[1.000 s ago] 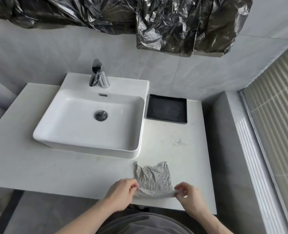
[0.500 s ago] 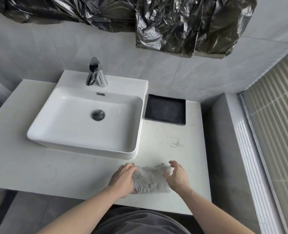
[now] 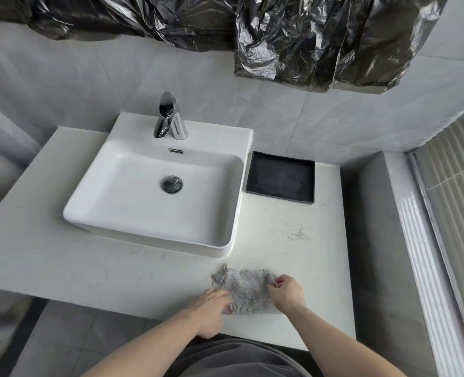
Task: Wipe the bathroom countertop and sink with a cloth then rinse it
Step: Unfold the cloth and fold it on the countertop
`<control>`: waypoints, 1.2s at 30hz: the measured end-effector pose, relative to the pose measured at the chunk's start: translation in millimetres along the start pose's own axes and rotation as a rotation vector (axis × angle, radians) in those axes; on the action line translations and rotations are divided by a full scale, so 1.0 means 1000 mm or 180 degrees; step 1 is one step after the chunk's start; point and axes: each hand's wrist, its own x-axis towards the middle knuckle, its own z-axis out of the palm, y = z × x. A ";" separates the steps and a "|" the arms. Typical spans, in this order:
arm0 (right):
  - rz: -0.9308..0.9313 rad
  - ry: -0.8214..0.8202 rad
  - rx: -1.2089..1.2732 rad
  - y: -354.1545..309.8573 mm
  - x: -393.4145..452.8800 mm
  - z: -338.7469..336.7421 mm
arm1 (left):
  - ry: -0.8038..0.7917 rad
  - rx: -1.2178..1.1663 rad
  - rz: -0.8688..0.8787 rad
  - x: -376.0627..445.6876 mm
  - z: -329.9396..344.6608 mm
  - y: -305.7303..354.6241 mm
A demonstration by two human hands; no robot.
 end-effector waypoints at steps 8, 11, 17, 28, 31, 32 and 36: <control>-0.0279 0.0029 0.0509 -0.007 -0.023 -0.023 | 0.0598 -0.0638 -0.0051 -0.007 0.001 -0.003; -0.0409 -0.0014 0.0624 -0.021 -0.035 -0.018 | 0.0708 -0.0835 -0.0146 -0.012 -0.001 -0.004; -0.0758 -0.0644 0.0616 -0.052 -0.054 0.022 | 0.0785 -0.0970 -0.0416 -0.021 -0.003 -0.008; -0.0433 -0.0354 0.0079 -0.018 -0.046 0.029 | 0.0712 -0.1113 -0.0665 -0.039 0.000 -0.020; -0.0195 -0.0617 -0.0099 -0.013 -0.041 0.037 | 0.0729 -0.1102 -0.0587 -0.040 -0.003 -0.016; -0.0209 -0.0624 -0.0166 -0.014 -0.042 0.038 | 0.0768 -0.1076 -0.0549 -0.039 -0.005 -0.013; -0.0417 -0.0522 -0.0040 -0.027 -0.051 0.030 | 0.0943 -0.1132 -0.0407 -0.034 -0.019 0.000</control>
